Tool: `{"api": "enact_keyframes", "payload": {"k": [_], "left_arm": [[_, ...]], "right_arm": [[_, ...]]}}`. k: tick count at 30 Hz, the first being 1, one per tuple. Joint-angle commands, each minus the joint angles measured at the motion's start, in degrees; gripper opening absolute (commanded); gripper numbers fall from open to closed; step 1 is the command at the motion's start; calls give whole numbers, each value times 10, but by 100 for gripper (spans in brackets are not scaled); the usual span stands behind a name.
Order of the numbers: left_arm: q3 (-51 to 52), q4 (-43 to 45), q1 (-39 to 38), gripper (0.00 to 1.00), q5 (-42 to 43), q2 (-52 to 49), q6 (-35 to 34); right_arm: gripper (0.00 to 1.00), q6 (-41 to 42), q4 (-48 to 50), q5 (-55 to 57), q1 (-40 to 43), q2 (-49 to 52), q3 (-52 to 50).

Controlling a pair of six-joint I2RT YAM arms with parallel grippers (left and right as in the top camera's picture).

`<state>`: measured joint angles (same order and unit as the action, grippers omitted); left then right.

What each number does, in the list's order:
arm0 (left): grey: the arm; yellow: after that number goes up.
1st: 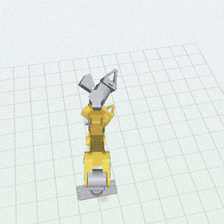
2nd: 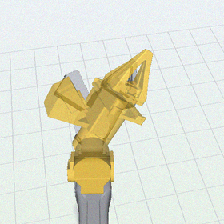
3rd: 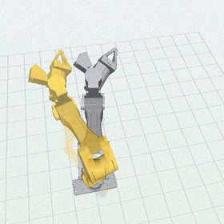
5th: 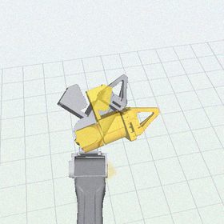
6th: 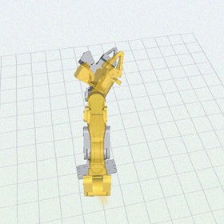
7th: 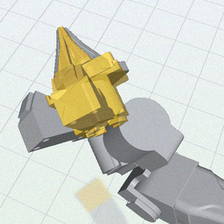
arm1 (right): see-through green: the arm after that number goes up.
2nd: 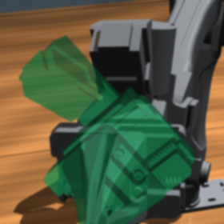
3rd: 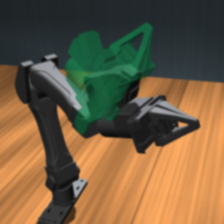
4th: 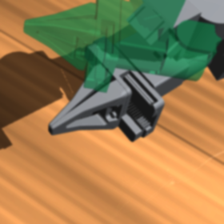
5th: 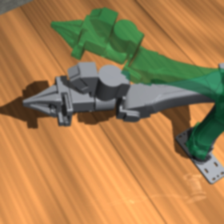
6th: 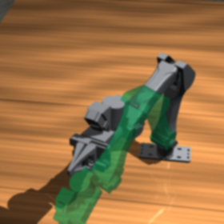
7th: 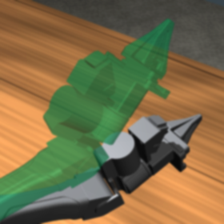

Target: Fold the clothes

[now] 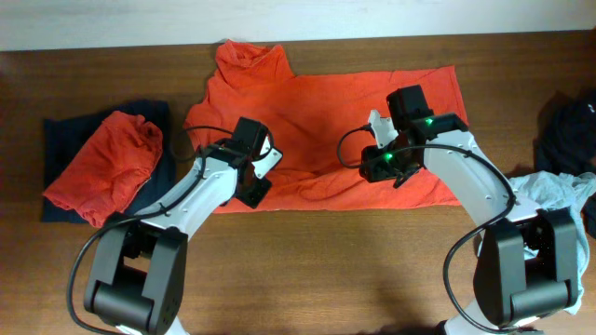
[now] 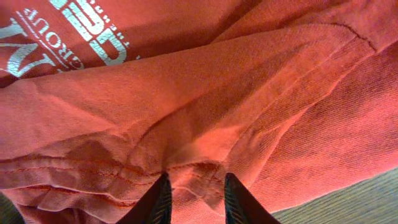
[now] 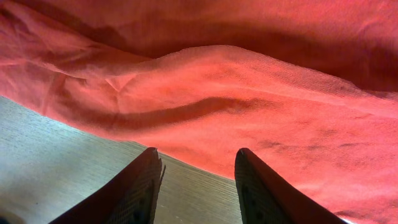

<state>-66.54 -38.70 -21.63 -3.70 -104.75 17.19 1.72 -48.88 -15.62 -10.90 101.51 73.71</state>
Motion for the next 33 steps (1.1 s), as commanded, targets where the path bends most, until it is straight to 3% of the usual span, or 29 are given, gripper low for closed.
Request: {"api": "enact_keyframes", "payload": {"k": [1, 5, 8, 10, 15, 21, 25, 28, 31, 33], "left_arm": [[-2, -1, 0, 23, -4, -5, 7], [-2, -12, 0, 24, 17, -5, 7], [-2, -34, 0, 47, 26, -5, 7], [-2, -35, 0, 56, 26, -5, 7], [-2, -29, 0, 59, 35, -5, 7], [-2, -14, 0, 39, 41, -17, 7], [-2, -14, 0, 33, 41, -29, 7], [-2, -14, 0, 23, 41, -31, 7], [-4, -17, 0, 2, 41, -31, 7], [-13, -29, 0, 0, 39, -29, 7]], "right_arm": [[43, 5, 0, -7, 2, -10, 9], [43, 5, 0, -7, 2, -10, 9], [43, 5, -3, -7, 2, -10, 9], [43, 5, -2, -7, 2, -10, 9], [43, 5, -2, -7, 2, -10, 9], [43, 5, -2, -7, 2, -10, 9], [43, 5, -2, -7, 2, -10, 9], [42, 5, -2, -7, 2, -10, 9], [42, 5, -2, -7, 2, -10, 9], [42, 5, -2, -7, 2, -10, 9]]}}
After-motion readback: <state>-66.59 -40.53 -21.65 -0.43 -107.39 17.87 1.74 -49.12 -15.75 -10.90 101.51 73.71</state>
